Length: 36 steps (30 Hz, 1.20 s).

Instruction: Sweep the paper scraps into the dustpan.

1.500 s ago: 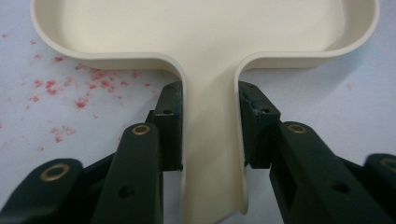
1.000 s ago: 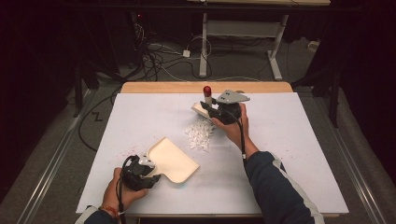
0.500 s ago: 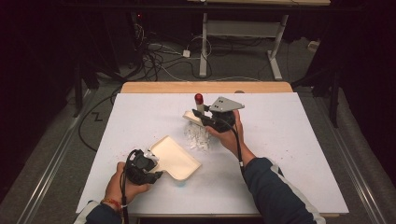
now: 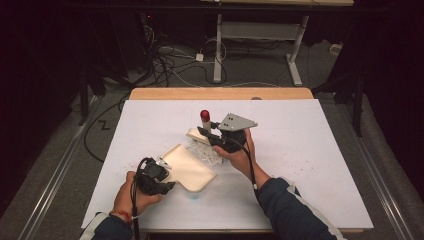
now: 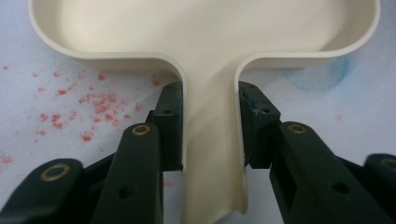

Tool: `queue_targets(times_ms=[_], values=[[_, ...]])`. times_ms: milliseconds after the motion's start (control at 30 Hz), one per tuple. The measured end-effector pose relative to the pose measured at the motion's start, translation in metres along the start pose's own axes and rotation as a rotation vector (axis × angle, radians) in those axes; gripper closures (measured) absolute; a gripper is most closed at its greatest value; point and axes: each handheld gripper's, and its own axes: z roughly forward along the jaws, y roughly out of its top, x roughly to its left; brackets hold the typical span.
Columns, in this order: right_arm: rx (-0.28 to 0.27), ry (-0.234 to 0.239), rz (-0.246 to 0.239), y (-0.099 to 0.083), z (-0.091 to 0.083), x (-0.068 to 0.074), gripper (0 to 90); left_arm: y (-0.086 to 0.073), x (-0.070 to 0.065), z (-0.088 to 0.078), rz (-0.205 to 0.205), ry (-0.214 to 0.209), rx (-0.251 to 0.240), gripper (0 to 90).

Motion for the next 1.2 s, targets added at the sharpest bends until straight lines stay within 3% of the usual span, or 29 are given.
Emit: queue_targets(times_ms=[400,600,833,1000,1033,1200], values=[[-0.032,0.107,-0.024,0.008,-0.002,0.035,70.2,0.007,0.001,0.006,0.012,0.0,0.028,63.7],[-0.047,0.104,-0.04,0.016,-0.003,0.04,70.4,0.006,0.0,0.008,0.004,0.006,0.021,63.7],[-0.092,0.079,-0.028,0.026,-0.018,0.029,70.3,0.003,-0.001,0.01,0.011,0.007,0.026,63.7],[-0.106,0.045,-0.019,0.036,-0.043,0.018,70.3,0.002,-0.002,0.009,0.016,0.009,0.026,63.7],[-0.116,0.03,0.003,0.039,-0.053,0.014,70.3,0.002,-0.002,0.009,0.016,0.01,0.026,63.7],[-0.082,0.0,0.006,0.037,-0.073,0.008,70.3,0.001,-0.003,0.009,0.015,0.012,0.024,63.7]])
